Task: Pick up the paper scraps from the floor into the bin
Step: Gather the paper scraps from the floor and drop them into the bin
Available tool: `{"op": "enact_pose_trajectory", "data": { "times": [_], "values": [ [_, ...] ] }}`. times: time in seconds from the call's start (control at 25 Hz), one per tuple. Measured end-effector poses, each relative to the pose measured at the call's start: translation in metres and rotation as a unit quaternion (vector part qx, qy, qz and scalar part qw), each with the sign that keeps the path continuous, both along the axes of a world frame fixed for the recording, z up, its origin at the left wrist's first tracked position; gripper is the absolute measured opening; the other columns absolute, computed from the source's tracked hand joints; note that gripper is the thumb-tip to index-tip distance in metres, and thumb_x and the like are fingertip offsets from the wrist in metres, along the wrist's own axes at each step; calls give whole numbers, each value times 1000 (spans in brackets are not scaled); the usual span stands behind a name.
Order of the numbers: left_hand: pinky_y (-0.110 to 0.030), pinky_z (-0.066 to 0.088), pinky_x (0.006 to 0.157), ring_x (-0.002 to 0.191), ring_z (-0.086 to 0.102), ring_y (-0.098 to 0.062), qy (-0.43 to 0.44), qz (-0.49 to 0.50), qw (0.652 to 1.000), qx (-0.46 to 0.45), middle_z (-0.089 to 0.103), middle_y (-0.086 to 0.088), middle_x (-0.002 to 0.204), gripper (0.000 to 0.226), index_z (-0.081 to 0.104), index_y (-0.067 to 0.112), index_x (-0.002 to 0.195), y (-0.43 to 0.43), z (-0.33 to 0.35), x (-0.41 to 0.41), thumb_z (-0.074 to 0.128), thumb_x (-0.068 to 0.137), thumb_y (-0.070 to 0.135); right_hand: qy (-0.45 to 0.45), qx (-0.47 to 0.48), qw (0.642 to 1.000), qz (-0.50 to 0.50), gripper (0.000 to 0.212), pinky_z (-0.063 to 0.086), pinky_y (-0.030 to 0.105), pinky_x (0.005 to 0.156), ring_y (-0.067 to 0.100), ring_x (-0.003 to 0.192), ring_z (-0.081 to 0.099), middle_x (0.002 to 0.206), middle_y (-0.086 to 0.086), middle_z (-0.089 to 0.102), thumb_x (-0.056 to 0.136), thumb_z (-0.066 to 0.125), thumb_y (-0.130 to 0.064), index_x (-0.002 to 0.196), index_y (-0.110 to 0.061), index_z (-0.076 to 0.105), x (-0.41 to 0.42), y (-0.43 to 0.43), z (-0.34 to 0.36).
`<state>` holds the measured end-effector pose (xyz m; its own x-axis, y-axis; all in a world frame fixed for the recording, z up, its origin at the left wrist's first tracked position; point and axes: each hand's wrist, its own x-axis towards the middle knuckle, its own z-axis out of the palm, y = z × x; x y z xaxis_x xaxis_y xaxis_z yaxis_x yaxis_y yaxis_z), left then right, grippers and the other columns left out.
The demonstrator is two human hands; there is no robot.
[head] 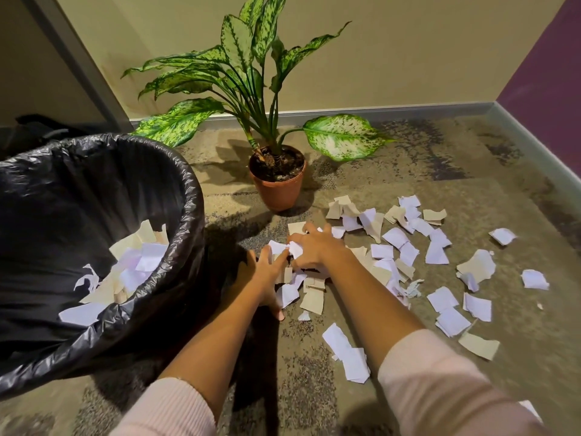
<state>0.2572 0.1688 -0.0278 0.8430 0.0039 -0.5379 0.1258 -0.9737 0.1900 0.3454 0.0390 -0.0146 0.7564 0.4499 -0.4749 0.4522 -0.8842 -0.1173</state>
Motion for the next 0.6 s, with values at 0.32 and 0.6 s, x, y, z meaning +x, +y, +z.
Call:
{"op": "enact_pose_trajectory", "data": {
  "times": [0.32, 0.6],
  "values": [
    [-54, 1, 117, 147, -1, -36, 1, -72, 997, 24, 8, -10, 161, 87, 14, 20, 154, -27, 36, -31, 67, 88, 37, 61, 30, 996, -50, 84, 38, 62, 99, 41, 140, 11, 155, 2, 21, 66, 68, -54, 142, -43, 34, -49, -31, -7],
    [-46, 43, 102, 133, 22, -35, -44, -25, 999, -4, 23, -5, 150, 95, 32, 31, 143, -50, 12, -66, 84, 65, 44, 58, -17, 998, -31, 105, 29, 66, 105, 38, 145, -1, 161, -5, 4, 64, 81, -50, 147, -44, 17, -99, -62, -12]
  ]
}}
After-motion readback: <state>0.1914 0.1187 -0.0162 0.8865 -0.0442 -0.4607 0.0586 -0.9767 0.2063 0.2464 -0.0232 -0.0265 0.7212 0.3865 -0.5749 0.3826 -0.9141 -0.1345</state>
